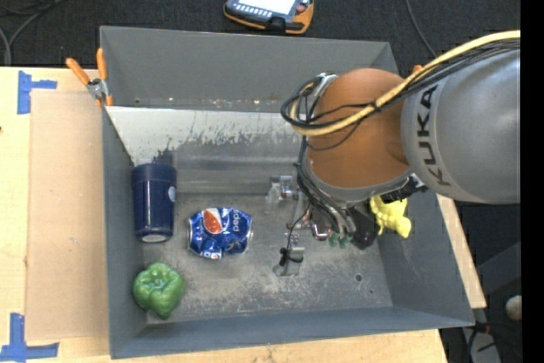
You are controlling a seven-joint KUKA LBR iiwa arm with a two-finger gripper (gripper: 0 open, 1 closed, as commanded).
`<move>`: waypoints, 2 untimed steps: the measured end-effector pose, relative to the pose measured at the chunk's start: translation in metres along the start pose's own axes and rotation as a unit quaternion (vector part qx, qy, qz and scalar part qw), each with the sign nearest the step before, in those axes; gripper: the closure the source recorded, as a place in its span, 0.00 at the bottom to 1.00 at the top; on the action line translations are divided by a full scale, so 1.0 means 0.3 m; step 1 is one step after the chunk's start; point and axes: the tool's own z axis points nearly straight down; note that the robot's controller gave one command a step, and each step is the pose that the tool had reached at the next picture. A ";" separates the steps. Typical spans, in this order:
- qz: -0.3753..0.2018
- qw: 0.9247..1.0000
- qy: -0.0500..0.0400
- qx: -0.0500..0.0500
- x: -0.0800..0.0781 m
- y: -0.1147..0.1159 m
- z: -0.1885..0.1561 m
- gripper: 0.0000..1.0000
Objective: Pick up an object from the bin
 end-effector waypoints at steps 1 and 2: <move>0.000 1.000 0.000 0.000 0.000 0.000 0.000 0.00; 0.003 1.000 0.000 0.000 0.007 -0.005 -0.003 0.00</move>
Offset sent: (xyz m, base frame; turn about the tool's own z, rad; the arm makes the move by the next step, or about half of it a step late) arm -0.0116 -0.0105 0.0066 0.0750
